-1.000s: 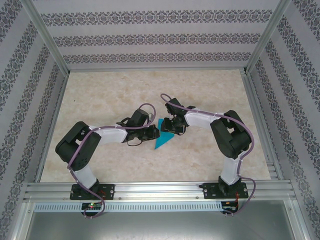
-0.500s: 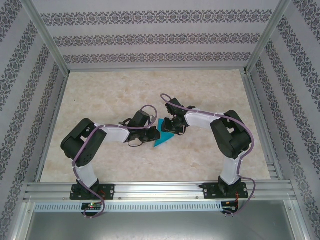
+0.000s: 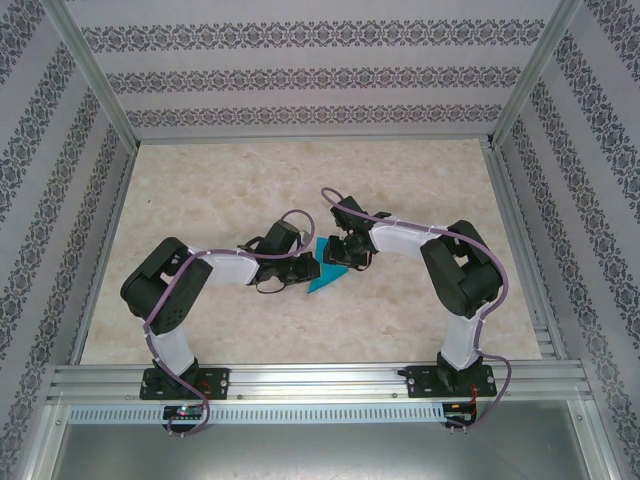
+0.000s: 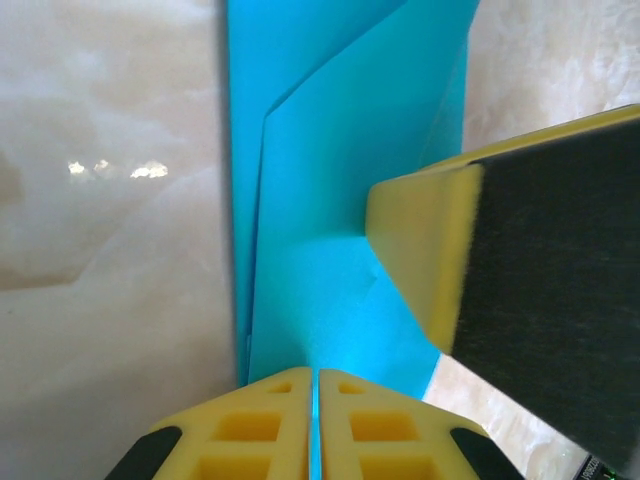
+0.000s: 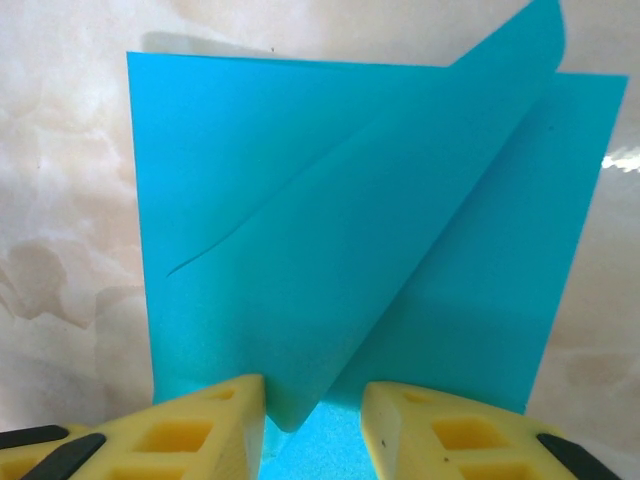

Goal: Fold a paper plane with a square sheet of paper (pick it up from the middle)
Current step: Fourth fold the wing at the center of the table.

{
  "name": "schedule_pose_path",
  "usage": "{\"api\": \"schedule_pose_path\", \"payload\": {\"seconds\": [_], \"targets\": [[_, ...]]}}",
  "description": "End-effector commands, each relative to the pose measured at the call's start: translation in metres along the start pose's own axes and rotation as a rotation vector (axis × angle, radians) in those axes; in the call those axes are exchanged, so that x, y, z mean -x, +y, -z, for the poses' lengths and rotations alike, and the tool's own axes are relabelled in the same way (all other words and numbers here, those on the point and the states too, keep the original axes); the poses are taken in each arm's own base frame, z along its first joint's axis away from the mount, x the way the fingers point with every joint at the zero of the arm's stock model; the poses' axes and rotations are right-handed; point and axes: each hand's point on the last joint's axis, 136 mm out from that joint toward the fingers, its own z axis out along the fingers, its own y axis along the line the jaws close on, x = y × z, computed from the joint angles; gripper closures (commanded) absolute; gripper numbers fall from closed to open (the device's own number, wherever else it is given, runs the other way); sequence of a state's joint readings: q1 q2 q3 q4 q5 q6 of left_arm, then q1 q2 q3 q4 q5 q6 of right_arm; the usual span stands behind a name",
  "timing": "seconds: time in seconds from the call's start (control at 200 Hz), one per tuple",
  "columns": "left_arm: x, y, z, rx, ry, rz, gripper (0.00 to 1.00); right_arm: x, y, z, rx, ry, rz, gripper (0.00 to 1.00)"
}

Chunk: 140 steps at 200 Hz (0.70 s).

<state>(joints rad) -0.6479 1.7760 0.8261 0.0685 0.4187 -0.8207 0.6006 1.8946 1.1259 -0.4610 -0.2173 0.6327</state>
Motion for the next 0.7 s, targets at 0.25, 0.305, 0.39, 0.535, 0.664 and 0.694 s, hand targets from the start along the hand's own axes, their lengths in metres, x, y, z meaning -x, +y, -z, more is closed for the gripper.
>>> {"api": "schedule_pose_path", "payload": {"seconds": [0.25,0.305,0.39,0.535,0.664,0.694], "targets": [[0.035,-0.016,0.005,-0.013,-0.111,-0.018,0.89,-0.051,-0.050,-0.043,-0.170,0.163,-0.009,0.64],[0.034,-0.011,0.001,-0.001,-0.101,-0.012,0.90,-0.051,-0.050,-0.043,-0.170,0.163,-0.008,0.65],[0.031,-0.009,-0.003,0.003,-0.081,-0.008,0.90,-0.050,-0.050,-0.043,-0.168,0.163,-0.009,0.64],[0.028,-0.004,-0.006,0.019,-0.067,-0.001,0.90,-0.051,-0.050,-0.044,-0.169,0.165,-0.009,0.65],[0.026,0.000,-0.007,0.030,-0.058,0.003,0.90,-0.051,-0.050,-0.045,-0.170,0.168,-0.006,0.64],[0.025,0.001,-0.008,0.034,-0.054,0.004,0.90,-0.051,-0.050,-0.045,-0.171,0.170,-0.006,0.64]]}}
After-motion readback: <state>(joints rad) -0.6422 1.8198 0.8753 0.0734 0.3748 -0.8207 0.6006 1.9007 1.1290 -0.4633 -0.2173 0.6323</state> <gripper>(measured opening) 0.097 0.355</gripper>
